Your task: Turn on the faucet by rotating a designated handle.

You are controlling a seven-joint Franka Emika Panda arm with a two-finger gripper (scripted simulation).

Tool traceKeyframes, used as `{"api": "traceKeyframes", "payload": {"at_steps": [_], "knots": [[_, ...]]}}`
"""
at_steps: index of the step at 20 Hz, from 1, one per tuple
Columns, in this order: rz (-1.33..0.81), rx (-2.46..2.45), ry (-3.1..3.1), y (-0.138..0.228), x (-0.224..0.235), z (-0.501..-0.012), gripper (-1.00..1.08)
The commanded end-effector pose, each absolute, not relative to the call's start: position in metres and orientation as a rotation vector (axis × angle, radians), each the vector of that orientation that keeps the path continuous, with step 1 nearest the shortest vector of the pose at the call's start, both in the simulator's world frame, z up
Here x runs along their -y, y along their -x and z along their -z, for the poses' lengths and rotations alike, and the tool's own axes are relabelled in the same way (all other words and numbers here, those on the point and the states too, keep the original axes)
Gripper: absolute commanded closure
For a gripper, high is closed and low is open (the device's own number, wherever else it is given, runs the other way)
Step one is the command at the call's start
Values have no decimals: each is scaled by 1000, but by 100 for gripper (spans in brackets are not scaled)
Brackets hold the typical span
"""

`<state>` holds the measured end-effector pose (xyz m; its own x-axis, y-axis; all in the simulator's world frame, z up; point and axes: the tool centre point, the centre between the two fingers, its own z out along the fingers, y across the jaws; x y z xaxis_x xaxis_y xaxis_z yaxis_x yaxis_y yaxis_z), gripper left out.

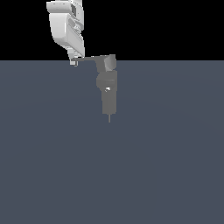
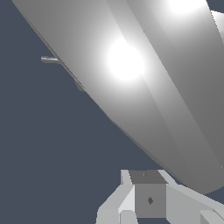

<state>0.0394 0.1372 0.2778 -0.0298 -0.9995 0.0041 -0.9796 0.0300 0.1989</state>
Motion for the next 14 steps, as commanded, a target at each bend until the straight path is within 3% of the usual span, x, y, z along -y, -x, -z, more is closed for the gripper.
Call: {"api": "traceKeyframes", "payload": {"at_steps": [1, 14], "knots": [[211, 2147, -2081, -35, -134, -279, 108], [211, 2146, -2085, -5, -109, -286, 108]]}}
